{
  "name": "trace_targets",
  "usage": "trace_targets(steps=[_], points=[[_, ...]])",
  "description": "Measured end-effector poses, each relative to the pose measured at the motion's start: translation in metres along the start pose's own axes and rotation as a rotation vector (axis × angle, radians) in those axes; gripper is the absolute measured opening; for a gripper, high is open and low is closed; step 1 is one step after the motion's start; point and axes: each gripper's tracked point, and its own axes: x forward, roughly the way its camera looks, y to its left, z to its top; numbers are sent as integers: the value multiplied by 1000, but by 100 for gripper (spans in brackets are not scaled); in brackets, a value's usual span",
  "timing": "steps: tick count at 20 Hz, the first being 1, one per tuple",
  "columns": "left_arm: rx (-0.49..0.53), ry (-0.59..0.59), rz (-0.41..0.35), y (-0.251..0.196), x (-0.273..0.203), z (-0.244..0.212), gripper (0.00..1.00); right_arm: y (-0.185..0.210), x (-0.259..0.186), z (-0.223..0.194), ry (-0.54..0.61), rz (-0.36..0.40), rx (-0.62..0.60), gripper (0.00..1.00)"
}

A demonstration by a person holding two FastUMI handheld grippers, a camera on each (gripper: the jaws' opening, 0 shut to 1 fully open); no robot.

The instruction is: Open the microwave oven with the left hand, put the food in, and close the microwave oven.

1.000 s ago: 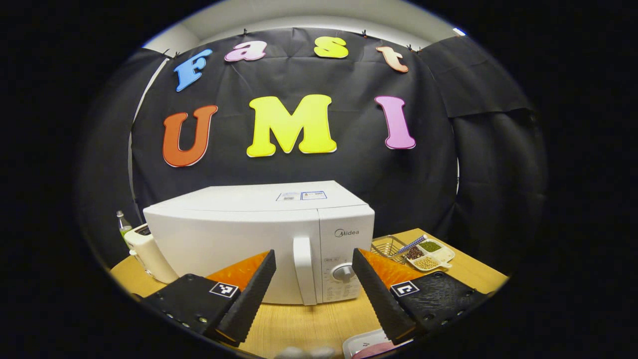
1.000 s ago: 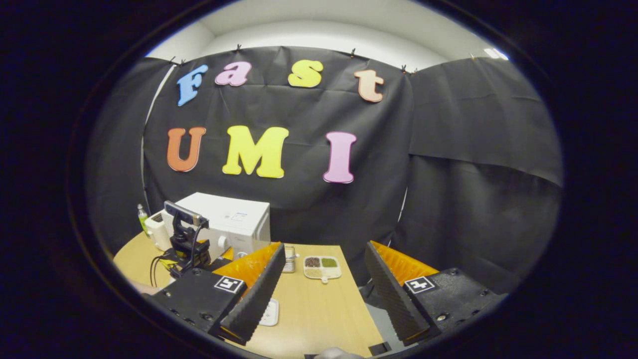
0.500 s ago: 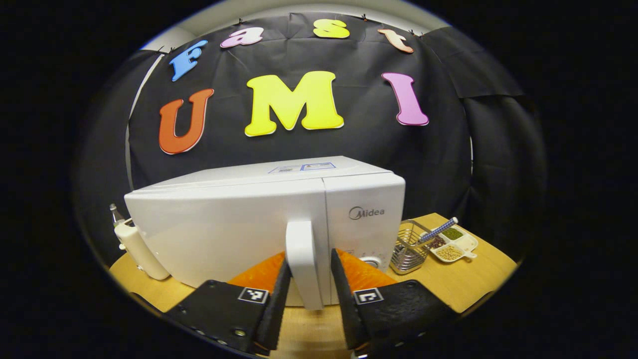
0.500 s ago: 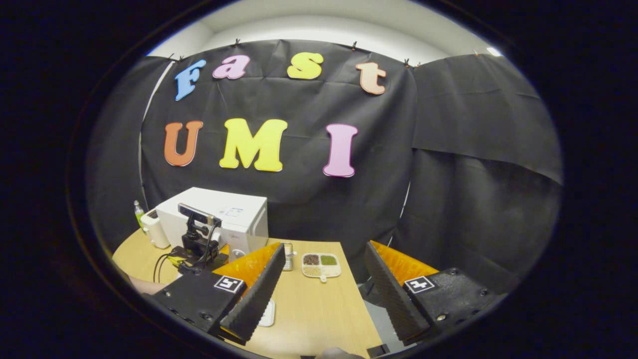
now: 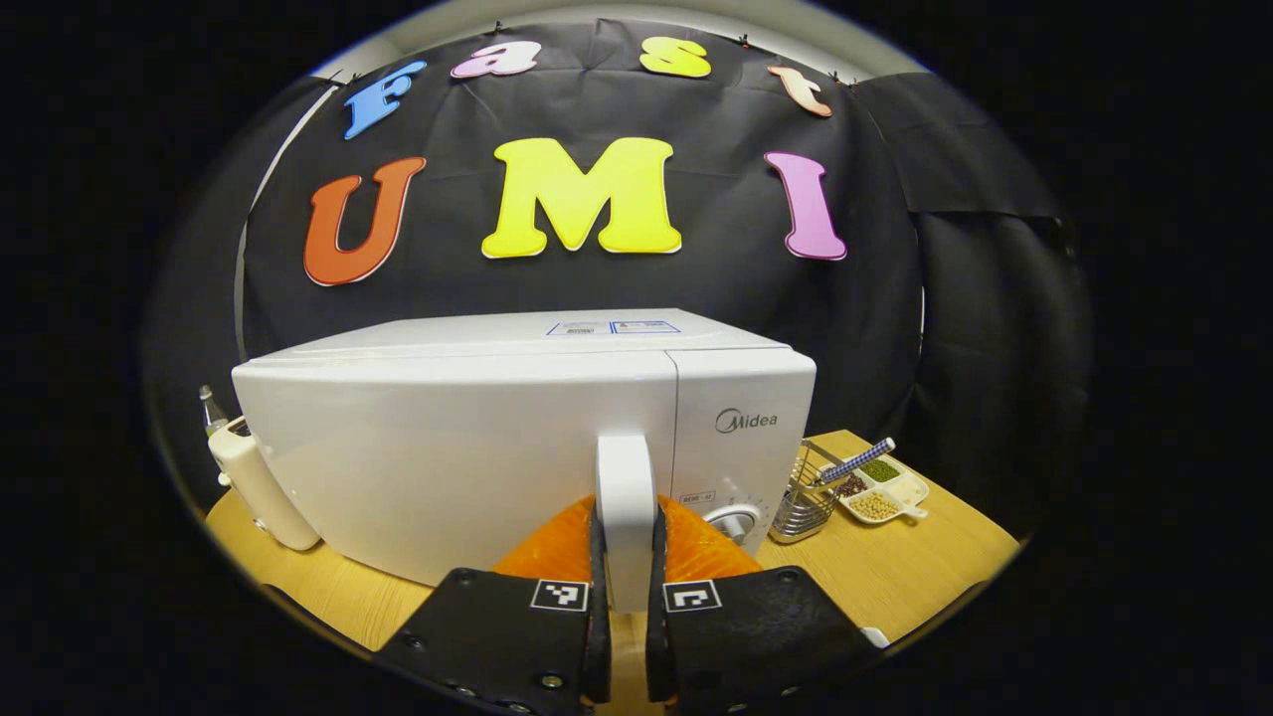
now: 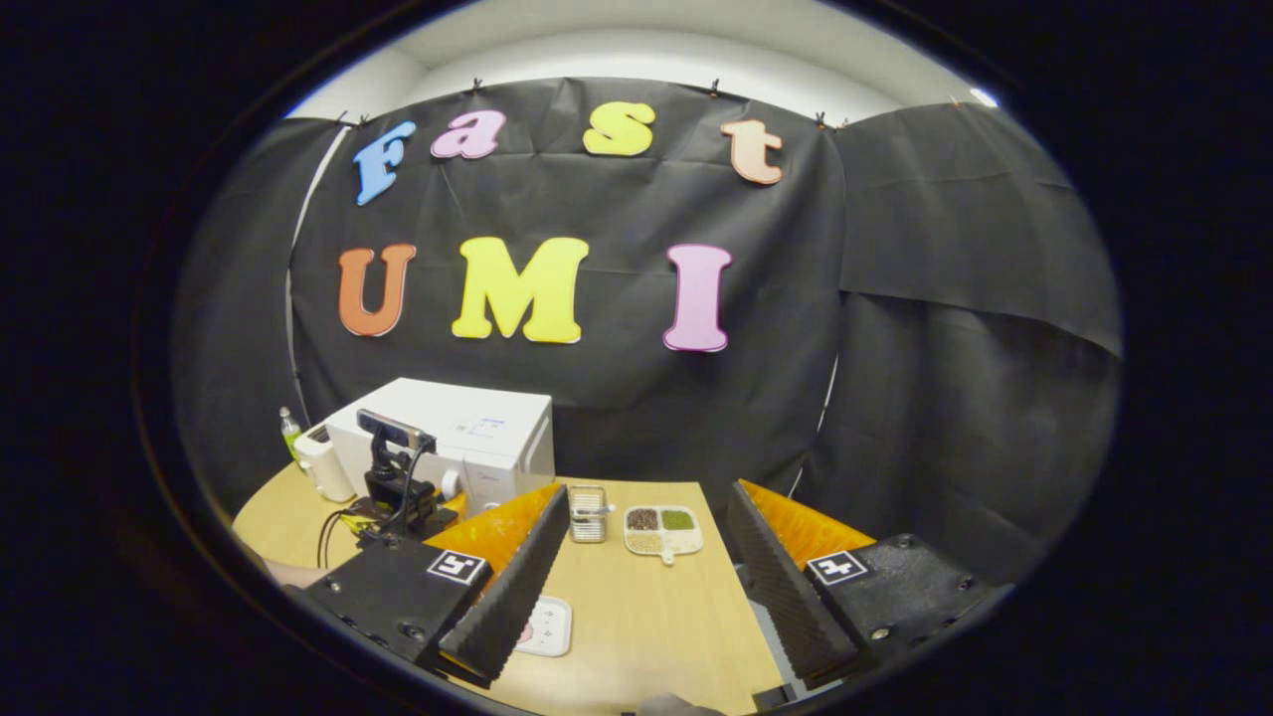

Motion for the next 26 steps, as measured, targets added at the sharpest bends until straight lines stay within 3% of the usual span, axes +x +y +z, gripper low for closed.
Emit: trace_targets(steps=[3,5,7,10,15,22,23,26], points=[[-14,17,-20,1,0,-2,12,5,-2,1,-3,5,-9,96],[-38,30,-32,-1,-1,-3,12,8,-3,1,-2,8,-10,100],[-43,45,-29,1,-8,-6,12,13,-4,2,-5,12,-11,96],[3,-1,-50,2,-49,-13,11,19,-6,3,-11,19,-15,96],[12,43,-100,23,-117,-30,11,56,-7,0,-4,94,-5,100],[48,59,46,83,-192,-47,14,134,-23,-1,-3,268,-15,100],[43,64,68,91,-200,-48,14,142,-27,-2,-6,286,-22,96],[89,70,145,122,-226,-51,20,159,-35,-4,-12,323,-44,100]])
